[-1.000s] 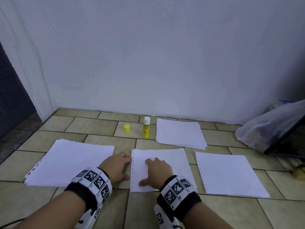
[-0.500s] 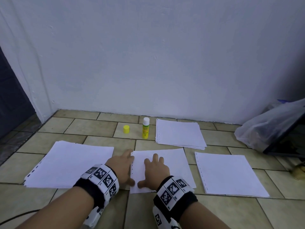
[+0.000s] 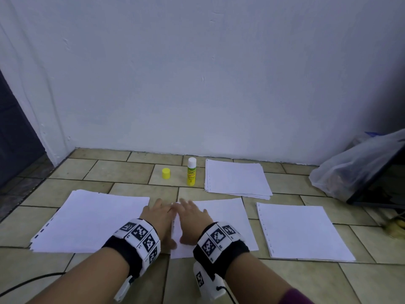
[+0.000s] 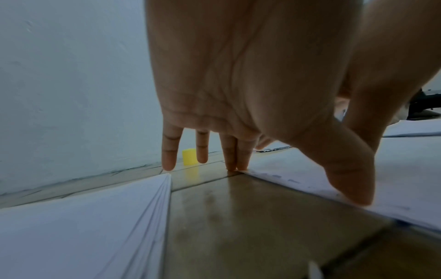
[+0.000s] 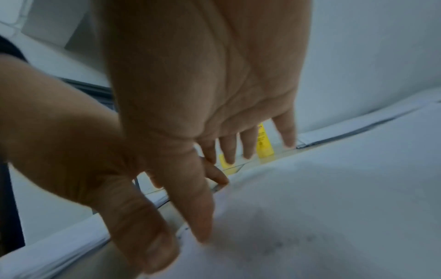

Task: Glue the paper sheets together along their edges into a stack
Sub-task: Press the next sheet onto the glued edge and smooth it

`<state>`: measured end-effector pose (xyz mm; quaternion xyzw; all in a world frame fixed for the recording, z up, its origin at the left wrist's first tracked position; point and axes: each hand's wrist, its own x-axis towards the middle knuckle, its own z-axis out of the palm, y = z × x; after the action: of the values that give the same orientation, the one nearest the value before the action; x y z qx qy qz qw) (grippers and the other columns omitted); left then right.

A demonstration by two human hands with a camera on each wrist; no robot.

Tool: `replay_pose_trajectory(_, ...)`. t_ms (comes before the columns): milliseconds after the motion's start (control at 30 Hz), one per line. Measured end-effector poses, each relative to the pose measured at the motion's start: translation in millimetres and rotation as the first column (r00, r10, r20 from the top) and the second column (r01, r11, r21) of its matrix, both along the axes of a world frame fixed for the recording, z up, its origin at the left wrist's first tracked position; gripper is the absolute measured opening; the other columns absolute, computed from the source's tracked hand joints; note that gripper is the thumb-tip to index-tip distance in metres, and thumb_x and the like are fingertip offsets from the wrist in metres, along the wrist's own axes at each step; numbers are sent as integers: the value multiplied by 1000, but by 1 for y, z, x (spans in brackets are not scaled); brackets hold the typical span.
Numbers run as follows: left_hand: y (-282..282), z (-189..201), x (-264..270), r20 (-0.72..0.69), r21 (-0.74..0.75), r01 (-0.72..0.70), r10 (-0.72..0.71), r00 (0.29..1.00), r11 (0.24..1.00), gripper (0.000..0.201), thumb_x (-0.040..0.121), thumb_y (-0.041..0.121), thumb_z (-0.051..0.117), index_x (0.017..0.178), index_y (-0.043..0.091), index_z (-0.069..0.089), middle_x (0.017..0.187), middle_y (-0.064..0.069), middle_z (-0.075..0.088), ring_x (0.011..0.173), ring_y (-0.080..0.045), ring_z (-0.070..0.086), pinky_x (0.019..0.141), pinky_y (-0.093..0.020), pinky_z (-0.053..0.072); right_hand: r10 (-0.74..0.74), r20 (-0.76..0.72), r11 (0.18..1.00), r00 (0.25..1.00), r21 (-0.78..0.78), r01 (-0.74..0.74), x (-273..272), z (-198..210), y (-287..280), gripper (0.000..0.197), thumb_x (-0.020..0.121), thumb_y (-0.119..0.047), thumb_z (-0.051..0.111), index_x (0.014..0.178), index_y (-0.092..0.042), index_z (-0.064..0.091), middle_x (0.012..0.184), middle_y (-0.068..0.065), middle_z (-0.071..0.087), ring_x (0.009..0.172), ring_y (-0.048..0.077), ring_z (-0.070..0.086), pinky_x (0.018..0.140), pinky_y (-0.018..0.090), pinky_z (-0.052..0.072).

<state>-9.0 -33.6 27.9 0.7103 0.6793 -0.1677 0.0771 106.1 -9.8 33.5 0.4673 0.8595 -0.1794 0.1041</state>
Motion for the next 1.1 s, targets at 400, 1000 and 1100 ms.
replay_pose_trajectory(400,0,3,-1,-9,-57,19,-20,1000,998,90,78,58,63,148,19,21,155,8,20,136,-23,20,103,-42,30,-288,91,948,953,-115,298,91,0,40,92,88,-57,52,152,-12,4,159,3,15,142,21,28,118,44,16)
replay_pose_trajectory(1000,11,32,3,-59,-141,13,-21,998,990,66,79,73,52,115,17,56,124,0,56,117,-20,51,105,-38,28,-275,255,961,927,88,260,91,6,37,87,75,-54,70,142,-17,30,144,14,25,137,32,21,108,47,30)
replay_pose_trajectory(1100,12,35,18,-147,-107,95,-110,983,990,51,91,58,50,117,15,58,125,-5,56,117,-23,51,103,-38,28,-230,274,973,934,60,222,81,5,31,84,77,-46,72,143,-18,30,145,15,24,136,32,22,106,47,31)
